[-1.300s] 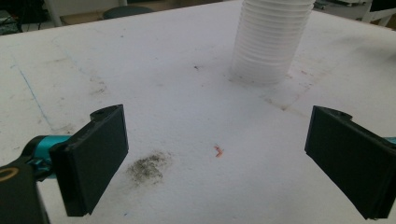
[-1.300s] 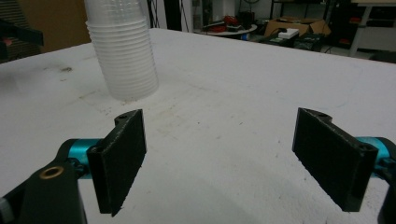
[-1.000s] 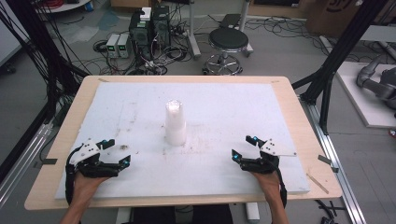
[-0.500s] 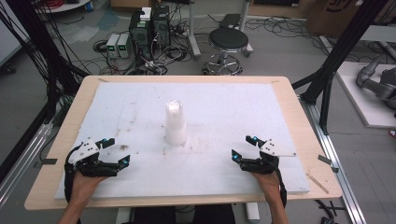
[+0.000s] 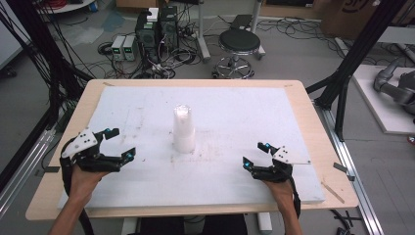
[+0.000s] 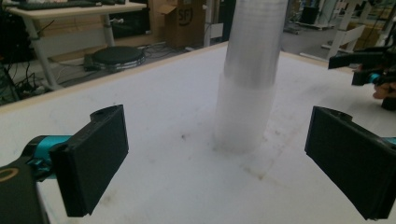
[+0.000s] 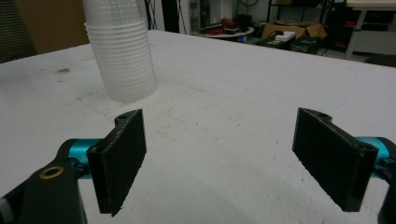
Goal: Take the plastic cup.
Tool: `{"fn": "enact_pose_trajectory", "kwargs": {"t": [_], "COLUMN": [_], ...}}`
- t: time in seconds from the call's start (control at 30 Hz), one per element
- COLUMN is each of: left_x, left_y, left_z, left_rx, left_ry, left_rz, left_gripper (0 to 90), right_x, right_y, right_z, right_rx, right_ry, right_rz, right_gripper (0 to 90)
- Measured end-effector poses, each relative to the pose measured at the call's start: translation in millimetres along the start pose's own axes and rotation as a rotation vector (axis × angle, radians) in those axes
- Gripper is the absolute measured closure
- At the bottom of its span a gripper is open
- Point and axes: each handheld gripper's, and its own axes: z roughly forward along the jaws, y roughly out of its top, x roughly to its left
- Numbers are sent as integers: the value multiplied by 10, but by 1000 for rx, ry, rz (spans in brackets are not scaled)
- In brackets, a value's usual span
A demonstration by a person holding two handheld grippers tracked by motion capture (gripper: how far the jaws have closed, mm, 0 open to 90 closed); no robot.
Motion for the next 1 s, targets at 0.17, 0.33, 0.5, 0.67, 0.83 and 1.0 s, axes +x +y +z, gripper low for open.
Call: {"fn": "enact_pose_trajectory", "kwargs": {"t": [0.17, 0.33, 0.5, 0.67, 0.83, 1.0], "left_x": [10, -15, -56, -66, -85, -119], "left_y": [449, 742, 947, 1065, 1145, 1178], "left_z": [113, 220, 340, 465, 699, 933], "left_rx": [-37, -37, -34, -26, 9, 63], "left_ry": [-65, -98, -127, -153, -214, -236], "left_rz": [35, 75, 108, 120, 134, 157], "left_gripper": [61, 61, 61, 61, 61, 61], "right_x": [2, -5, -6, -8, -8, -10], "right_y": [1, 1, 2, 2, 1, 1], "right_z": [-1, 2, 4, 2, -1, 0], "right_rx": [-1, 2, 1, 0, -1, 0], "right_ry": [-1, 3, 3, 4, 5, 7], "right_rz": [-1, 6, 3, 2, 4, 6], "right_gripper": [177, 177, 177, 177, 177, 177]}}
